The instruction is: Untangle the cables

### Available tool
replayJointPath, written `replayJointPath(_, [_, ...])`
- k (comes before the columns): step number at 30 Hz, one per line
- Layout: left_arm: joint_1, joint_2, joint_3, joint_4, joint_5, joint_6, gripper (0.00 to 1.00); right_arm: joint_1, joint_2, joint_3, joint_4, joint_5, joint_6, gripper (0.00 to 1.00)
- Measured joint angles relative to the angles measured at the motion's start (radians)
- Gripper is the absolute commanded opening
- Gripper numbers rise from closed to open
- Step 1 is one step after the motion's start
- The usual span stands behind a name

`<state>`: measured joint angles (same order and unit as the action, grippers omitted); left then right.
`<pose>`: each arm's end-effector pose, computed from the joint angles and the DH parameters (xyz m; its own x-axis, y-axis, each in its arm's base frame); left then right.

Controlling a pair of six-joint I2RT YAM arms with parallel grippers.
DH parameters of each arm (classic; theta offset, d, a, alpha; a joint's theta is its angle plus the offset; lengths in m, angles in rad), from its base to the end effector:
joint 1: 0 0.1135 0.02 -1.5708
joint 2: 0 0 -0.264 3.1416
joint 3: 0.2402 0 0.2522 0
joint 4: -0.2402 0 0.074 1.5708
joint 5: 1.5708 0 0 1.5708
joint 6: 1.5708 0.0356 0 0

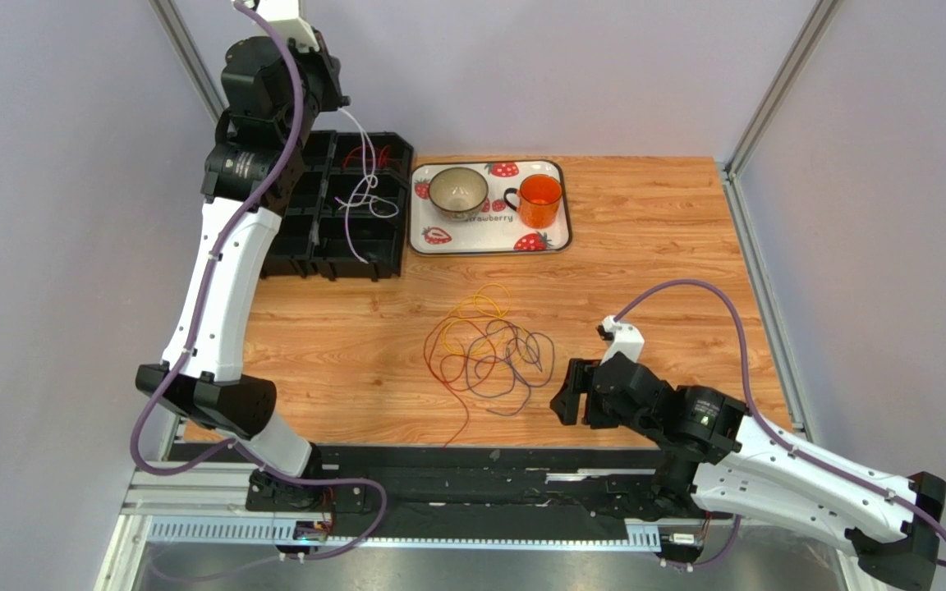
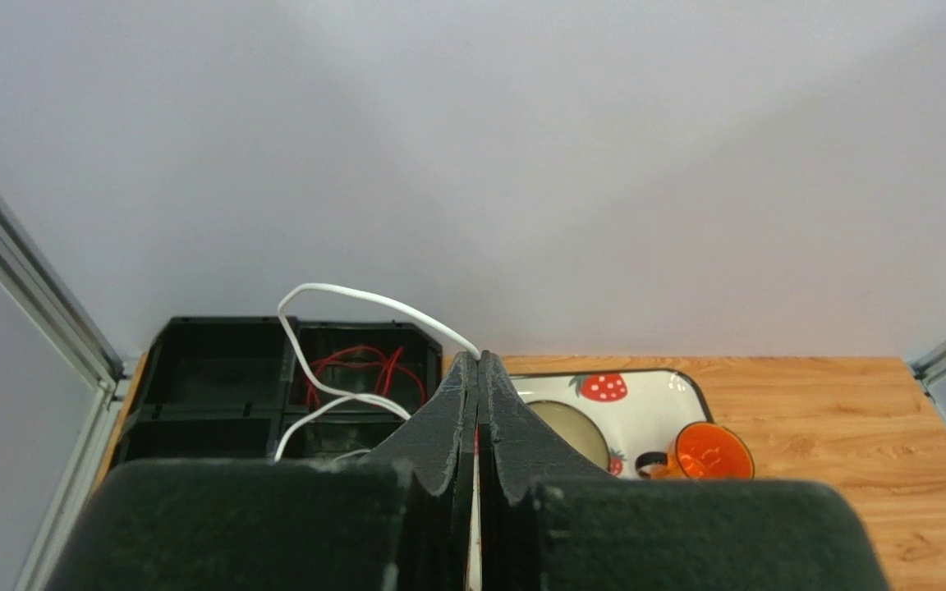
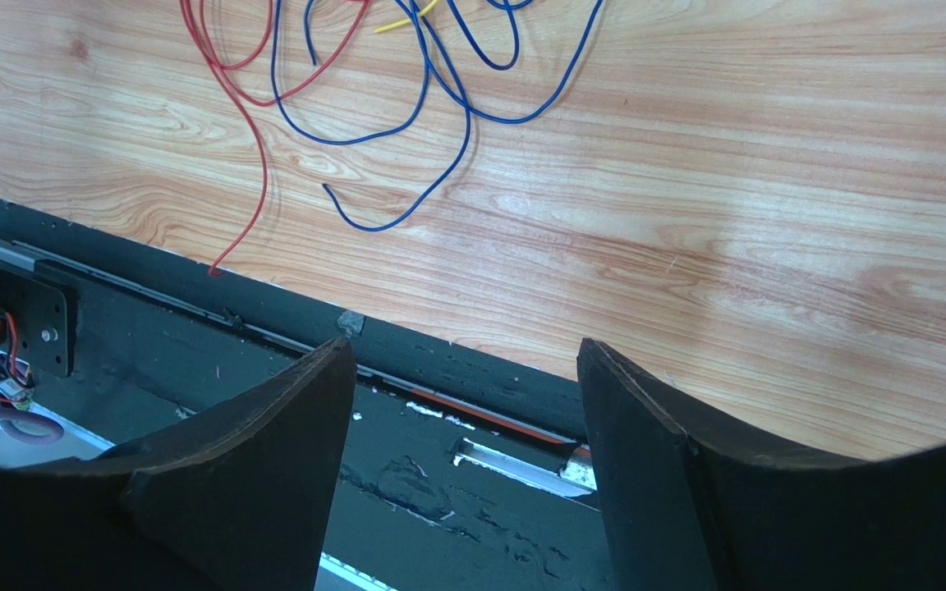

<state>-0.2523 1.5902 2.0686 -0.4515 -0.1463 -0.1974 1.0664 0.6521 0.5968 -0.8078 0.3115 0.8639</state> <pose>0.3152 -0.0759 0.5464 0.0048 -0.2016 -0.9795 0.1089 0.9737 -0.1999 0.0715 0.1070 0.2381 -0.7989 0.0504 -0.5993 -0.1995 0.9179 0.3431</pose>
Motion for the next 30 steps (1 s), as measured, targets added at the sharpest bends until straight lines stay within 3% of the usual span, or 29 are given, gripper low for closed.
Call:
replayJointPath(19, [0.032,-0.002,-0.206,0.099,-0.023,-0.006,0.00,0.000,-0.006,-0.016,0.005,-0.004,0.000,0.71])
replayJointPath(30, [0.032,-0.193,-0.713,0.178,-0.099,-0.101,0.00,0.000,0.048,-0.030,0.050,-0.033,0.000,0.70])
